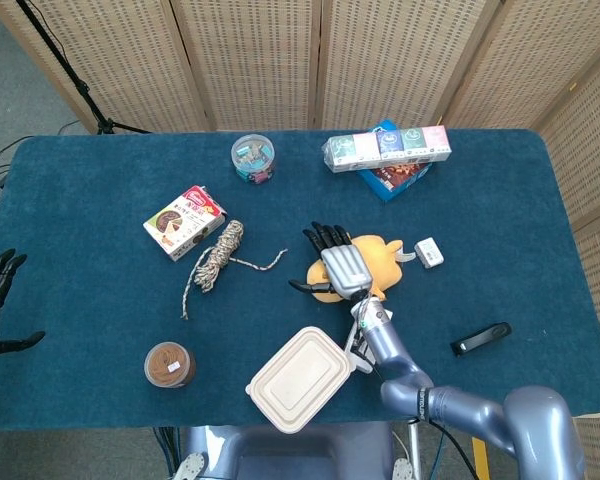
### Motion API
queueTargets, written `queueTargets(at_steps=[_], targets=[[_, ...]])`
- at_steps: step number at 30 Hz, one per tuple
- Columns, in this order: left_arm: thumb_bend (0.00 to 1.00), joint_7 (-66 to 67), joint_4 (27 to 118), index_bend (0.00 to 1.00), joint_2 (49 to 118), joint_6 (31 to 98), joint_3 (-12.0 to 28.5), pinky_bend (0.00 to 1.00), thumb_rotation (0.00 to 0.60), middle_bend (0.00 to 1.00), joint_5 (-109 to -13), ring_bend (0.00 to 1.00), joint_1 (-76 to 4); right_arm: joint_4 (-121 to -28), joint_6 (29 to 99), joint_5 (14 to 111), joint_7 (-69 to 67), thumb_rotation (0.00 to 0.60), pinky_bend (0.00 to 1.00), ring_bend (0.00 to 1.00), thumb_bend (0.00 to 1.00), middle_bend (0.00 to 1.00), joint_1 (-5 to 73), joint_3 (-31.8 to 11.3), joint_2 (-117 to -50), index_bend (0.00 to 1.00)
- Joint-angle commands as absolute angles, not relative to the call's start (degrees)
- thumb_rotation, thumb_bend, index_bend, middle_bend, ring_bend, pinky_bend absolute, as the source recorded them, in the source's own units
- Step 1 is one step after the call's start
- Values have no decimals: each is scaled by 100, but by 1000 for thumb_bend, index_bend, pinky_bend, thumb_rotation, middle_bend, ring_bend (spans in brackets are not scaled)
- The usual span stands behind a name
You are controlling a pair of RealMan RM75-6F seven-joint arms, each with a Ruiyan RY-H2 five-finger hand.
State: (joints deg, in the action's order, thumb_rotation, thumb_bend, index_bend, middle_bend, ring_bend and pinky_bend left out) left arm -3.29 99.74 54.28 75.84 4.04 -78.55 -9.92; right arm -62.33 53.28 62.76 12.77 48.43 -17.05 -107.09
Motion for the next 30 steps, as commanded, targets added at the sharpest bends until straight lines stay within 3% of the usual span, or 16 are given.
queueTargets(at_steps=[1, 16, 30], targets=[[0, -316, 9977, 0, 5432, 7583, 403, 0, 600, 0, -7849, 0, -993, -6187, 5320, 6244, 1203, 33, 0, 0, 0, 0, 4778, -1725, -10617, 0], [0, -151, 10017, 0, 5477, 7543, 403, 0, 600, 0, -7797, 0, -1023, -6286, 5310, 6018, 840, 33, 0, 0, 0, 0, 4429, -1874, -9986, 0], [0, -277, 10015, 0, 5429, 7580, 376, 0, 600, 0, -7881, 0, -994, -7864, 5567, 5940, 1131, 32, 0, 0, 0, 0, 4248, -1846, -9452, 0]])
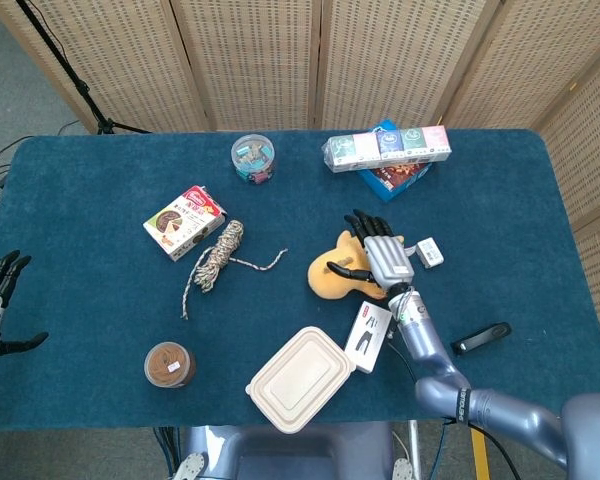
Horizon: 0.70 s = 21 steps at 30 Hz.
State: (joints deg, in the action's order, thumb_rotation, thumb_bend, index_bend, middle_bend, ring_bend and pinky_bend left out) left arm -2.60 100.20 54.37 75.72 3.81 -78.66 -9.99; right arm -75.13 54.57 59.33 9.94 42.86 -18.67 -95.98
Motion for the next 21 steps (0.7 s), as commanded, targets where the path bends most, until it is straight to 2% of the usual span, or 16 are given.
queueTargets(at_steps=[1, 7, 12, 21], targets=[[0, -287, 10012, 0, 5426, 7582, 375, 0, 600, 0, -7886, 0, -993, -7964, 5611, 5970, 1180, 32, 0, 0, 0, 0, 4240, -1828, -9416, 0], [0, -349, 10000, 0, 5402, 7614, 363, 0, 600, 0, -7915, 0, -967, -8646, 6073, 6415, 1612, 32, 0, 0, 0, 0, 4072, -1570, -9024, 0], [0, -309, 9981, 0, 5427, 7668, 359, 0, 600, 0, -7944, 0, -950, -9063, 6704, 6997, 2033, 34, 0, 0, 0, 0, 3645, -1161, -8349, 0], [0, 17, 9944, 0, 5584, 7812, 334, 0, 600, 0, -8068, 0, -932, -9138, 8138, 8193, 2228, 50, 0, 0, 0, 0, 2544, -340, -7229, 0]])
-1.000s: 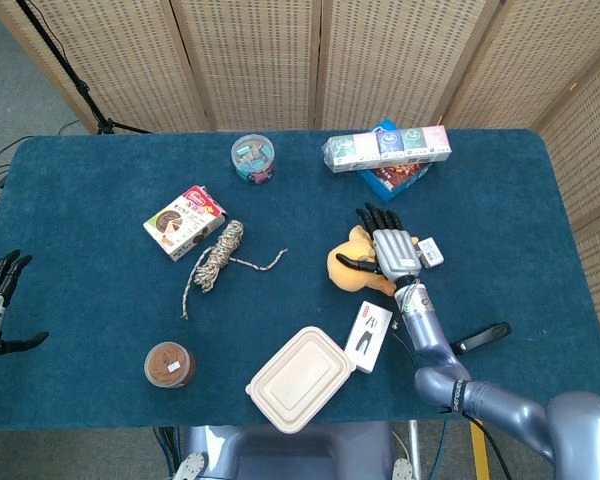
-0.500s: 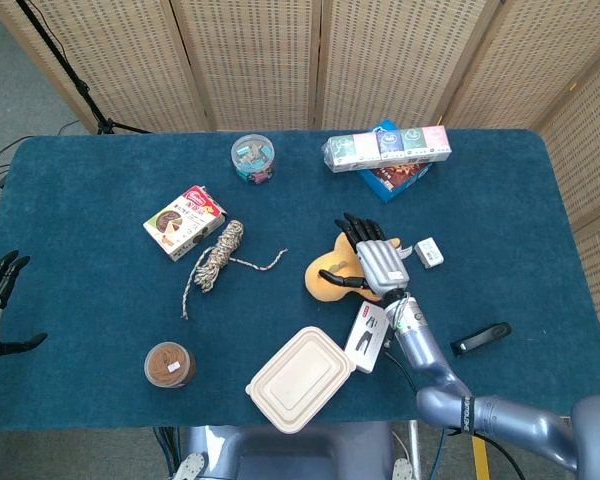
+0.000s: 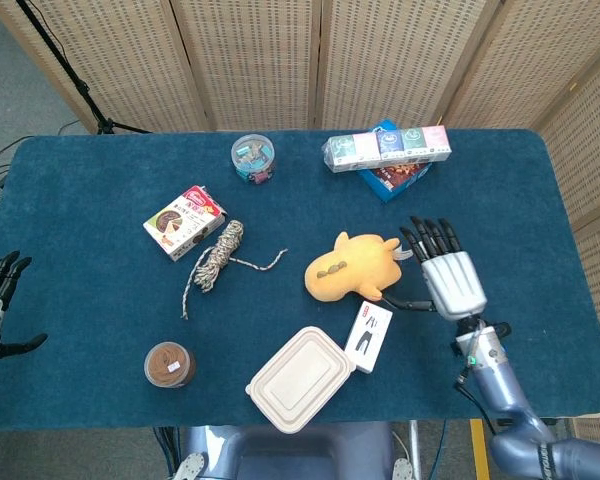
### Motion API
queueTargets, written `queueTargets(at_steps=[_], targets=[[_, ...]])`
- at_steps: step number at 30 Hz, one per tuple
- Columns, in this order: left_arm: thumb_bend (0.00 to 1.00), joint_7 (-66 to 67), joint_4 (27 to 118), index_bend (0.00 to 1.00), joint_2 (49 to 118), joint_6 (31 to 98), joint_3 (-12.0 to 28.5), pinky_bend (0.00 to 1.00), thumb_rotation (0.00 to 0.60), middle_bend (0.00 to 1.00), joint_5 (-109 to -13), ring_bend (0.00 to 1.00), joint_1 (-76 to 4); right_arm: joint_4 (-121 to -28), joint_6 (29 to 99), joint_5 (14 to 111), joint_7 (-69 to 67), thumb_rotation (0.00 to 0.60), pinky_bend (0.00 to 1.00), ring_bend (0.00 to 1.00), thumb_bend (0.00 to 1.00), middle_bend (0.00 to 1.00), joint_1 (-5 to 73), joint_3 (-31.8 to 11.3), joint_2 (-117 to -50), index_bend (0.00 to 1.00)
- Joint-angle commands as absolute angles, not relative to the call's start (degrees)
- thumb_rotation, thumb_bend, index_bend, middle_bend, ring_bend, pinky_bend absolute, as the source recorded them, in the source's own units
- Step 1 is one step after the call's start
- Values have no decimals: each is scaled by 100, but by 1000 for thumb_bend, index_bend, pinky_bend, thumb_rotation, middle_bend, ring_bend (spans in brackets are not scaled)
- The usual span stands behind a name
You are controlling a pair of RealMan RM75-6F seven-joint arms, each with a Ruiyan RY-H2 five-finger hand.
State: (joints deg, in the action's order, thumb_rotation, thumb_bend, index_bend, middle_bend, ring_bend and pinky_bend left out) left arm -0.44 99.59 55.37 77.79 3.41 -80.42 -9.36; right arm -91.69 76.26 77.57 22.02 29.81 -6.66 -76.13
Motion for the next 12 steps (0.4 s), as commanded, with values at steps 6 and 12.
queueTargets(at_steps=[6, 12], targets=[[0, 320, 9882, 0, 5744, 7915, 364, 0, 600, 0, -8002, 0, -912, -8673, 9045, 8726, 1557, 59, 0, 0, 0, 0, 1847, -63, -6938, 0], [0, 881, 9977, 0, 5915, 8104, 420, 0, 600, 0, -7820, 0, -853, -8241, 9645, 8973, 1237, 65, 0, 0, 0, 0, 1266, 135, -6962, 0]])
